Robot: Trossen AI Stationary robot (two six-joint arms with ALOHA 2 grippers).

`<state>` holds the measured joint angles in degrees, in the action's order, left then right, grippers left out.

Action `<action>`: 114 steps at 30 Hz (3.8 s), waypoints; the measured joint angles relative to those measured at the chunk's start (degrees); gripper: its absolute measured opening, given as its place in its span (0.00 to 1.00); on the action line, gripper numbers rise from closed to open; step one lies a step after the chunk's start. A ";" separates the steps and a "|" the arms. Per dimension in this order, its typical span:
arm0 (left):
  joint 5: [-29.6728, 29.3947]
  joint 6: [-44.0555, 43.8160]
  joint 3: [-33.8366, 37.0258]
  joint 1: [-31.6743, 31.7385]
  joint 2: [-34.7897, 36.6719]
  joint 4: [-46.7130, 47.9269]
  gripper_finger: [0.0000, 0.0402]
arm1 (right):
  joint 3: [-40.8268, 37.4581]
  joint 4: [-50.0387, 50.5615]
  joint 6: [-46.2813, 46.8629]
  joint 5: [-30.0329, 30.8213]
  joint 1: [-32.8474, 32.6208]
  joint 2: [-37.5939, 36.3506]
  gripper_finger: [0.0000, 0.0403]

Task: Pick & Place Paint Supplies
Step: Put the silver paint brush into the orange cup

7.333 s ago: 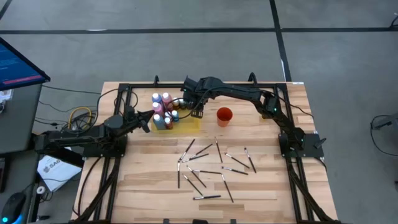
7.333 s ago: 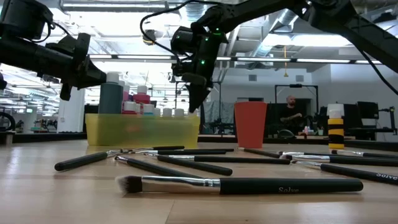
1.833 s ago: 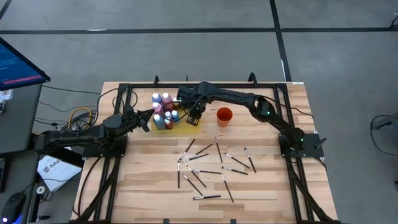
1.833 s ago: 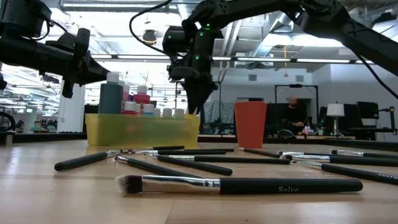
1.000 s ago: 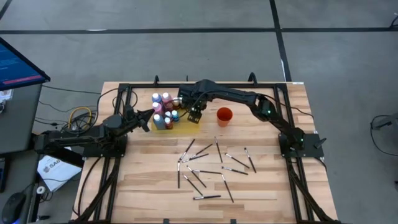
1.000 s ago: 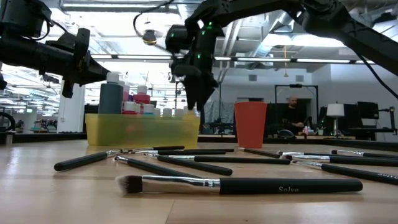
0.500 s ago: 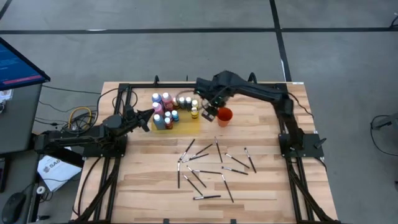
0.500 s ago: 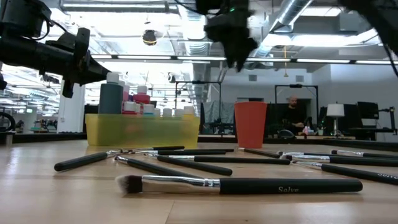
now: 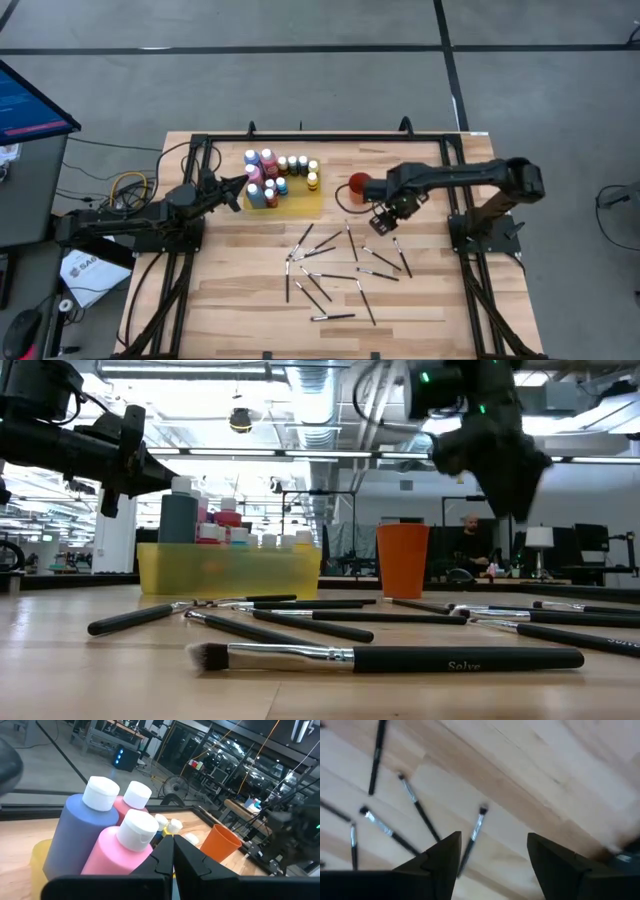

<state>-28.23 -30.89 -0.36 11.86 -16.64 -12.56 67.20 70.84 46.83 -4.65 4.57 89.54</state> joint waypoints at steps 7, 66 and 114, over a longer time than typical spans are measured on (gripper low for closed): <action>0.00 0.00 0.00 0.00 -0.02 -0.14 0.00 | -11.75 -11.50 3.50 -0.41 -0.46 -0.21 0.53; 0.00 0.00 0.00 0.00 -0.02 -1.87 0.00 | -3.87 -13.93 1.02 30.58 -1.61 -15.21 0.00; 0.00 0.00 0.00 0.00 -0.02 -2.14 0.00 | -33.44 -94.97 -45.99 31.47 9.13 -12.96 0.00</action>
<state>-28.23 -30.89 -0.36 11.86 -16.67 -14.70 33.75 -24.13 0.84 26.83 13.69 76.58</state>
